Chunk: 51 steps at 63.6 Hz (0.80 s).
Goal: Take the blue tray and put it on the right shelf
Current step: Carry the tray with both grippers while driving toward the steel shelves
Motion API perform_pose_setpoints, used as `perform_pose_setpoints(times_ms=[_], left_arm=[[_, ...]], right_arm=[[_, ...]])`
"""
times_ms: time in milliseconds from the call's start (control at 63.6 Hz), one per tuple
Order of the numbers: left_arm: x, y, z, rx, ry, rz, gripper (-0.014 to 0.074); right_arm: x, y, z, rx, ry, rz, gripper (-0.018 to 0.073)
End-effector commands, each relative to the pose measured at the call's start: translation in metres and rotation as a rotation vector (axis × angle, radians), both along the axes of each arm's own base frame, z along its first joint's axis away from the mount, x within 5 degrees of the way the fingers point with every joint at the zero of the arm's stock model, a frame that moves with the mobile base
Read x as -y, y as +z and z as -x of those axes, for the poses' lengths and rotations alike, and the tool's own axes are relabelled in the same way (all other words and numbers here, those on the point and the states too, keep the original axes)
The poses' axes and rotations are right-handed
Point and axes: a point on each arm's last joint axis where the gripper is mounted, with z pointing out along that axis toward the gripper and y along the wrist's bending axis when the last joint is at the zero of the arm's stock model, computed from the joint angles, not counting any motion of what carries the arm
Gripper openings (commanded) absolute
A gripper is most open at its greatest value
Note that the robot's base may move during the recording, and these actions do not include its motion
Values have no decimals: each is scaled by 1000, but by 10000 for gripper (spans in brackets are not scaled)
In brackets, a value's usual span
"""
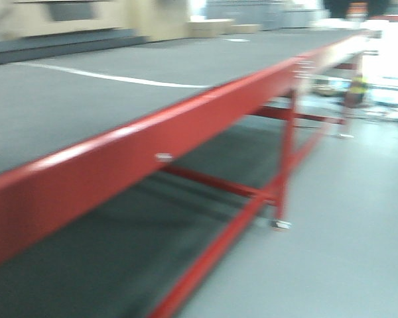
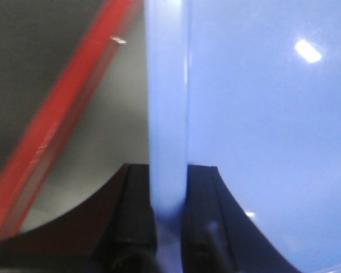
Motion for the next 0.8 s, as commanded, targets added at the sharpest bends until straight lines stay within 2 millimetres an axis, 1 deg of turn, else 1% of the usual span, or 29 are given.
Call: perform_pose_setpoints(times_ms=[0,786], left_arm=[[-2,14,17,-5,-32,52,-48],[-2,14,17,-5,-32,52,-48]], right_arm=[[1,21,8,128,31,-40,58],[1,21,8,128,31,-40,58]])
